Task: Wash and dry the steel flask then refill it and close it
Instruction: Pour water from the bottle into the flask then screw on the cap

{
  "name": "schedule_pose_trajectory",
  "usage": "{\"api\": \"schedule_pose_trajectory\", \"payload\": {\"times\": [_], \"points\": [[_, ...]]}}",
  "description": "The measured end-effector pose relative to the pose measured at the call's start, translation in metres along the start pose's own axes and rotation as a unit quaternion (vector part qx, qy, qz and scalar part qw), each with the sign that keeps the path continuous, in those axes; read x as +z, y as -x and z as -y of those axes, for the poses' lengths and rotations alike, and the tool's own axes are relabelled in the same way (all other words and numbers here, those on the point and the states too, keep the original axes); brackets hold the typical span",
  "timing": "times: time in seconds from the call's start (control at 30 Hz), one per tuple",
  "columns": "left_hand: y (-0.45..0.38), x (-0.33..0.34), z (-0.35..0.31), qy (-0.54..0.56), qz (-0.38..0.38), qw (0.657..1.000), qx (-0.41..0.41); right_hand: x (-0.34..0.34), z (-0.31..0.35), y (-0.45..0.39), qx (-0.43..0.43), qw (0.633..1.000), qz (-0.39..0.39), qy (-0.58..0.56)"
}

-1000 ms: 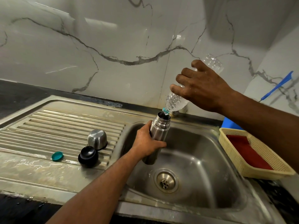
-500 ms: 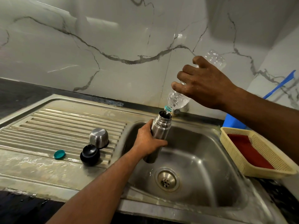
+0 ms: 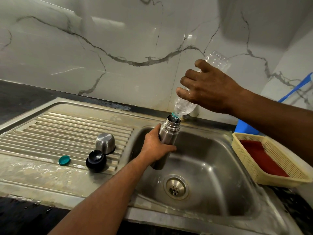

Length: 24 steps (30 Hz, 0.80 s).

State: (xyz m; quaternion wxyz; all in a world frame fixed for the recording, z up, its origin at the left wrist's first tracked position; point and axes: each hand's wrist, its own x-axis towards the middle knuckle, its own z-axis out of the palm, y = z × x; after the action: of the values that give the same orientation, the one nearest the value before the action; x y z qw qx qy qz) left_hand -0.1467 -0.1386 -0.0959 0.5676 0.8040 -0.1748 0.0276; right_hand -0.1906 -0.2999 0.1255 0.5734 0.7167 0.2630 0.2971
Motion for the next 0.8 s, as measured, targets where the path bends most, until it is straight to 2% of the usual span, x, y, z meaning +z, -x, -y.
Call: {"api": "schedule_pose_trajectory", "payload": {"times": [0.2,0.63,0.73,0.8], "points": [[0.000,-0.001,-0.001,0.002,0.000,1.000,0.001,-0.001,-0.004,-0.001,-0.003,1.000,-0.014,0.017],[0.000,-0.002,-0.002,0.008,-0.004,1.000,-0.003,-0.012,-0.014,-0.003,-0.022,0.999,0.016,0.026],[-0.001,-0.003,-0.003,0.011,-0.013,1.000,0.003,-0.016,-0.012,-0.003,0.020,1.000,0.015,-0.007],[-0.002,-0.005,-0.005,0.018,-0.022,1.000,0.005,-0.018,-0.009,-0.001,0.095,0.993,0.024,-0.061]]}}
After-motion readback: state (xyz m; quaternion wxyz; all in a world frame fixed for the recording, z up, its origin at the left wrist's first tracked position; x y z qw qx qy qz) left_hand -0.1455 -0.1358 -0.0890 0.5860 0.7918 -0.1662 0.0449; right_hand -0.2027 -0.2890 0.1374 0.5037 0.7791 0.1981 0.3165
